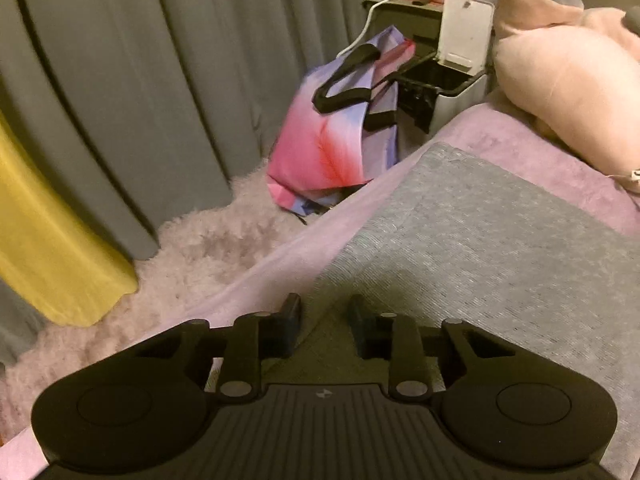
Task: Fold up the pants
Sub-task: 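Move the right tool to the pant leg hem and close on it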
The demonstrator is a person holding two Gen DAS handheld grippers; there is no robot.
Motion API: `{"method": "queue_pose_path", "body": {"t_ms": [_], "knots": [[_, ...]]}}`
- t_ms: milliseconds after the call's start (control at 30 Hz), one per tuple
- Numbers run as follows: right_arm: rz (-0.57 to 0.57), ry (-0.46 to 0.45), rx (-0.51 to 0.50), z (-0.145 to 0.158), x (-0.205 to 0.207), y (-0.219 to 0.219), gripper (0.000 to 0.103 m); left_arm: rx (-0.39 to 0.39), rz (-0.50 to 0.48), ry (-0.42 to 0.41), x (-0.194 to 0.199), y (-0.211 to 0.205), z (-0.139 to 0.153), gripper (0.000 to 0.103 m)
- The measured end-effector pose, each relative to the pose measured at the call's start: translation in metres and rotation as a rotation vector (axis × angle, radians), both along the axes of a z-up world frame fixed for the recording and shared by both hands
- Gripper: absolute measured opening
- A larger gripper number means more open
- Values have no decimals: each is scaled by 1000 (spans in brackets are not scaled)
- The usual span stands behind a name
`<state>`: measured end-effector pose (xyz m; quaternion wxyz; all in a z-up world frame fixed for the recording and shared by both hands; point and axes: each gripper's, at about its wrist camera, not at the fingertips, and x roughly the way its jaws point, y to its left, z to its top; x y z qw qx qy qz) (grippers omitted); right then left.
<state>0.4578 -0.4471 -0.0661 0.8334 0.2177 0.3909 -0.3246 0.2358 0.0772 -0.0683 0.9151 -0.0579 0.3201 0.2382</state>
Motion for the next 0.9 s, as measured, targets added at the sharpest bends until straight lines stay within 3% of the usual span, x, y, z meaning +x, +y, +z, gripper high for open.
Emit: {"method": "queue_pose_path", "body": {"t_ms": [33,167,333,433,500,567,633,700,733,800,900], "knots": [[10,-7,-3,2,-5,0,10,-6,0,-2,0,1,0,103],[1,-142,16,29,-50,0,7,-25,-4,-12,-1,4,-1,103],[-114,-416,56,57,-184,16,2,-43,-16,-11,-3,7,1,103],[-195,-456,-18,60,-268,36,0,-64,-23,-11,-6,10,4,103],[-225,-446,9,50,-306,35,1,-81,-22,-15,-8,10,5,103],[-237,-423,80,42,-317,23,5,-94,-20,-21,-10,10,6,103],[-238,-458,161,41,-317,14,7,-97,-23,-20,-12,10,7,103],[-204,-523,209,41,-308,12,32,-101,-28,-15,-13,10,8,103],[-192,-523,221,42,-300,11,50,-101,-32,-11,-13,10,8,103],[-169,-556,253,40,-285,5,52,-107,-32,-11,-13,11,8,103],[-229,-578,396,23,-274,-9,48,-108,-28,-10,-13,10,8,103]]}}
